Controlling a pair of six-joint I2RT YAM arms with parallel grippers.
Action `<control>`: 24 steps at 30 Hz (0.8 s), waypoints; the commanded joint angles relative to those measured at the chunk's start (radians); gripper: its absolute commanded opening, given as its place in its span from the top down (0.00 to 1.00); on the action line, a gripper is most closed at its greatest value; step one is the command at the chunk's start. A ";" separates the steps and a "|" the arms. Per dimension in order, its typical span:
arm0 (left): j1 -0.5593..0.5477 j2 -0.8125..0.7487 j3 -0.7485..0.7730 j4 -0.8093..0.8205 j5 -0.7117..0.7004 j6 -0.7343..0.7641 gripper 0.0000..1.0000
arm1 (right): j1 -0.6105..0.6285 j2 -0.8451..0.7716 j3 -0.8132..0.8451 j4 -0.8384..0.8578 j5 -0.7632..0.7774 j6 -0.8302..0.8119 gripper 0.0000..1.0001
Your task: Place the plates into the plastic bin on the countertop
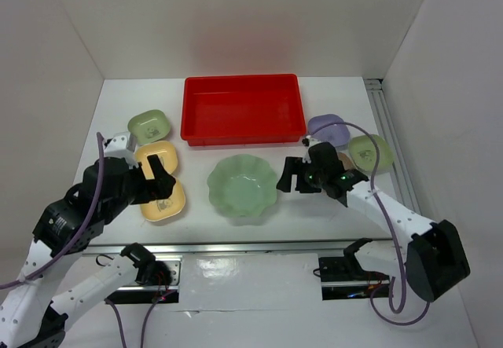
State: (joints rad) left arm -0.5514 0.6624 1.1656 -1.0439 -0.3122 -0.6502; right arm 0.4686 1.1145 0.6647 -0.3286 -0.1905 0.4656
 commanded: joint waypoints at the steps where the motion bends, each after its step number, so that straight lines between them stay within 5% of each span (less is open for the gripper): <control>1: -0.002 0.013 0.014 0.093 0.051 0.040 0.00 | 0.047 0.068 -0.037 0.218 0.010 0.024 0.14; 12: -0.002 -0.017 -0.004 0.116 0.050 0.049 0.00 | 0.082 0.266 -0.074 0.408 -0.001 0.033 0.25; 15: -0.002 -0.027 -0.014 0.116 0.050 0.049 0.00 | 0.082 0.343 -0.074 0.460 -0.001 0.042 0.40; 17: -0.002 -0.027 -0.014 0.116 0.050 0.049 0.00 | 0.082 0.369 -0.074 0.496 -0.012 0.042 0.61; 21: -0.002 -0.036 -0.014 0.093 0.032 0.058 0.00 | 0.091 0.366 -0.094 0.505 -0.012 0.053 0.86; 24: -0.002 -0.037 -0.014 0.084 0.021 0.067 0.00 | 0.102 0.309 -0.103 0.444 -0.012 0.062 0.89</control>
State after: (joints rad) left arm -0.5514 0.6395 1.1515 -0.9680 -0.2714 -0.6224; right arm 0.5587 1.4536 0.5945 0.1761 -0.2615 0.5564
